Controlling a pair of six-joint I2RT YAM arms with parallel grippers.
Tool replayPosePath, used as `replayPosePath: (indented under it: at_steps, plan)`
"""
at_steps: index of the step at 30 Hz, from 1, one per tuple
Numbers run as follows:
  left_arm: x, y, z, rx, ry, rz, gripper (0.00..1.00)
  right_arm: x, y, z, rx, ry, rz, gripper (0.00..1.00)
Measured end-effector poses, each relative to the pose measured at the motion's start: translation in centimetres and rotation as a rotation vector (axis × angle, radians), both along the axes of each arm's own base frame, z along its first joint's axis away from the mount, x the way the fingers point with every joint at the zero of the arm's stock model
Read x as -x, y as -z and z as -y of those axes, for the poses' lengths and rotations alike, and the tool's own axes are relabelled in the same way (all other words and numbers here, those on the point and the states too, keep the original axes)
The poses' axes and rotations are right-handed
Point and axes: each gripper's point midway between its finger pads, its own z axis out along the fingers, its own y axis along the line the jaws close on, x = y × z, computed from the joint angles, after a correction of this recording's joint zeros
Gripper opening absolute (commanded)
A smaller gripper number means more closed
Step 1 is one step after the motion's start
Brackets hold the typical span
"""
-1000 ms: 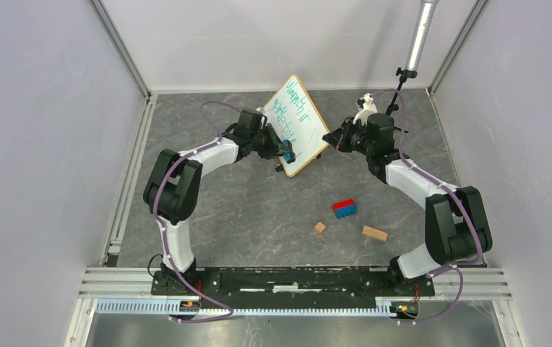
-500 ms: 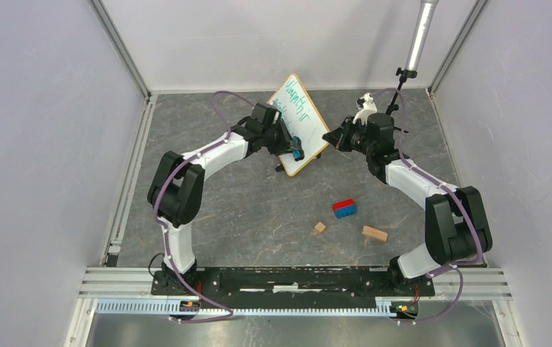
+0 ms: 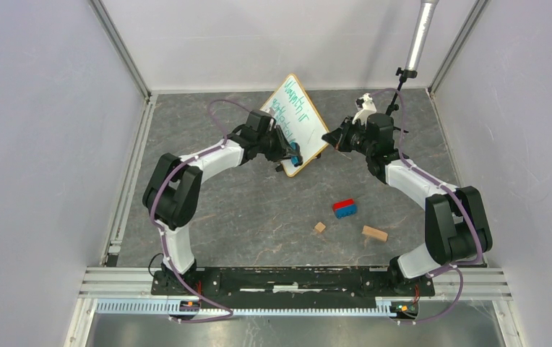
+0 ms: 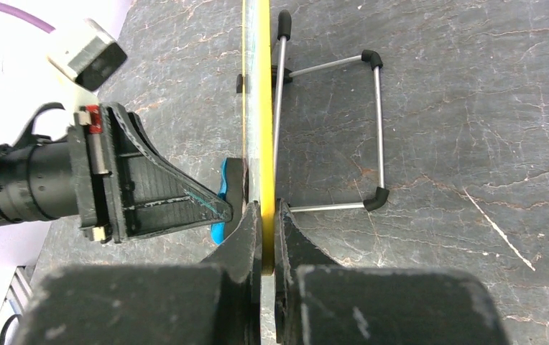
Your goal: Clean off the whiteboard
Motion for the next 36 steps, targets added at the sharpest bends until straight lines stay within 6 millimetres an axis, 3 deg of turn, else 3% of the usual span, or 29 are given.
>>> replayPosePath:
  at_steps: [5, 9, 15, 25, 32, 36]
  plan:
    - [0.9, 2.6, -2.0, -0.03, -0.025, -0.055, 0.22, 0.0, 0.0, 0.0, 0.001, -0.002, 0.003, 0.0]
    - [1.0, 3.0, -2.5, -0.042, -0.035, -0.064, 0.22, 0.0, -0.1, -0.1, -0.002, -0.009, 0.007, 0.0]
    - [0.7, 1.7, -1.6, -0.087, -0.03, -0.058, 0.23, 0.0, -0.5, -0.4, -0.005, -0.018, 0.025, 0.0]
    - [-2.7, -4.1, 2.3, -0.015, 0.01, 0.033, 0.23, -0.2, -0.4, -0.1, 0.003, 0.002, 0.024, 0.0]
    - [-4.0, -3.6, 1.4, 0.084, 0.006, -0.017, 0.22, -0.3, 0.0, 0.0, 0.001, 0.01, 0.008, 0.0]
    - [-5.8, -1.7, -1.2, 0.115, -0.049, -0.039, 0.22, -0.3, 0.2, -0.1, -0.007, 0.012, 0.0, 0.0]
